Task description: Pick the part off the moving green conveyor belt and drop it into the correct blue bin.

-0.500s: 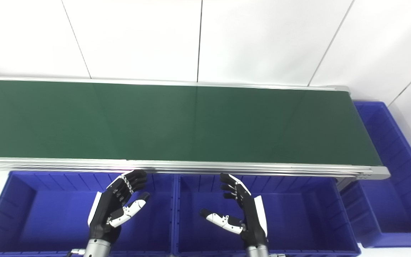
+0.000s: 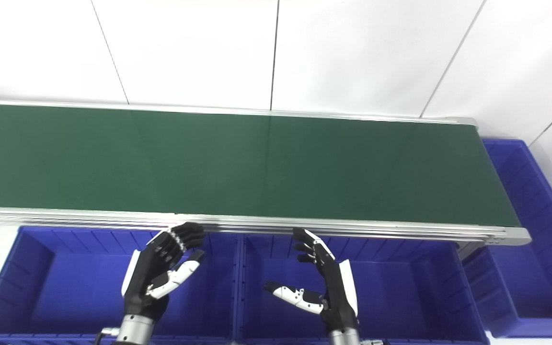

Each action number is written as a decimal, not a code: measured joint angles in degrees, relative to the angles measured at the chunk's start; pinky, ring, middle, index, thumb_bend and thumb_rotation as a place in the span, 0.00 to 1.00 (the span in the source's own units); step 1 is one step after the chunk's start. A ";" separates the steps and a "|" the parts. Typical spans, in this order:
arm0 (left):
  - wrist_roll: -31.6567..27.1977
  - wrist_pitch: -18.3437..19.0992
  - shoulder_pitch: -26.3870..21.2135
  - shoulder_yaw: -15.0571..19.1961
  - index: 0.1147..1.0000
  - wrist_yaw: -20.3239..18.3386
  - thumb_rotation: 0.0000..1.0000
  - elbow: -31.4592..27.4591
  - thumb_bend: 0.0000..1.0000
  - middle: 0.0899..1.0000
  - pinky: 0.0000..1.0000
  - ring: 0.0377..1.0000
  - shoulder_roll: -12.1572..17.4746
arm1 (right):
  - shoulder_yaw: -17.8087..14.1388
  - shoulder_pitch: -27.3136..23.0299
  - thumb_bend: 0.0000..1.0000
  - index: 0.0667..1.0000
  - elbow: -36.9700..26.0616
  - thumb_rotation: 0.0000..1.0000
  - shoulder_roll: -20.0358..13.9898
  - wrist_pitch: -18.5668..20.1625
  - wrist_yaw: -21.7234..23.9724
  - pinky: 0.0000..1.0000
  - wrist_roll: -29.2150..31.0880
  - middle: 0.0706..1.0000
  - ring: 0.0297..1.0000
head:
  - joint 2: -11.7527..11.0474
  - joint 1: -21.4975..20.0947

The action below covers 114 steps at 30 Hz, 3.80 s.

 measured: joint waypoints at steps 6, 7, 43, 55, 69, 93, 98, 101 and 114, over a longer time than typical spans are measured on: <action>-0.54 0.00 0.21 2.76 0.62 -2.89 0.04 1.54 0.39 0.66 0.69 0.67 -0.27 | 0.49 -0.04 0.67 0.87 2.89 0.14 1.52 -1.03 -2.30 0.67 -0.30 0.78 0.74 | -0.53 -1.32; -0.51 0.00 0.22 3.05 0.62 -3.23 0.08 1.70 0.39 0.66 0.70 0.68 -0.30 | 0.84 -0.07 0.67 0.87 3.16 0.14 1.66 -1.11 -2.51 0.67 -0.33 0.78 0.75 | -0.53 -1.32; 2.16 0.00 0.15 1.08 0.73 -0.83 0.00 2.12 0.49 0.74 0.76 0.72 -0.84 | -0.39 -0.27 0.67 0.83 2.21 0.22 -1.32 -1.01 0.57 0.64 3.22 0.79 0.73 | 3.08 -1.14; 3.80 0.00 0.18 -1.05 0.70 0.79 0.00 2.32 0.52 0.74 0.72 0.73 -0.56 | 0.19 -0.29 0.66 0.82 2.36 0.18 -2.07 -1.15 0.25 0.64 3.59 0.79 0.74 | 0.09 10.81; 7.31 -0.03 -1.68 -4.67 0.69 6.77 0.00 6.91 0.55 0.72 0.73 0.71 -1.37 | 2.38 -2.71 0.60 0.84 5.96 0.08 -6.35 -1.28 0.42 0.65 8.07 0.82 0.75 | -5.98 24.08; 8.19 -0.04 -4.00 -7.99 0.65 11.83 0.00 12.30 0.66 0.70 0.73 0.70 -0.87 | 3.10 -3.35 0.53 0.86 9.37 0.00 -6.63 -1.31 2.63 0.68 10.43 0.83 0.77 | -14.50 30.06; 7.10 -0.05 -4.08 -7.97 0.64 11.30 0.00 12.82 0.68 0.69 0.70 0.69 -0.88 | 3.20 -3.42 0.53 0.85 9.56 0.00 -6.70 -1.31 2.62 0.67 10.19 0.82 0.77 | -14.24 29.54; 7.11 -0.04 -4.13 -7.99 0.64 11.45 0.00 12.95 0.69 0.69 0.70 0.69 -0.88 | 3.20 -3.51 0.53 0.85 9.56 0.00 -6.69 -1.31 2.64 0.68 10.30 0.82 0.77 | -14.24 29.27; 7.27 -0.05 -4.20 -8.67 0.64 12.27 0.00 12.94 0.67 0.69 0.69 0.69 -0.70 | 3.18 -3.52 0.54 0.84 9.55 0.00 -6.81 -1.31 2.90 0.66 10.92 0.81 0.75 | -13.54 28.22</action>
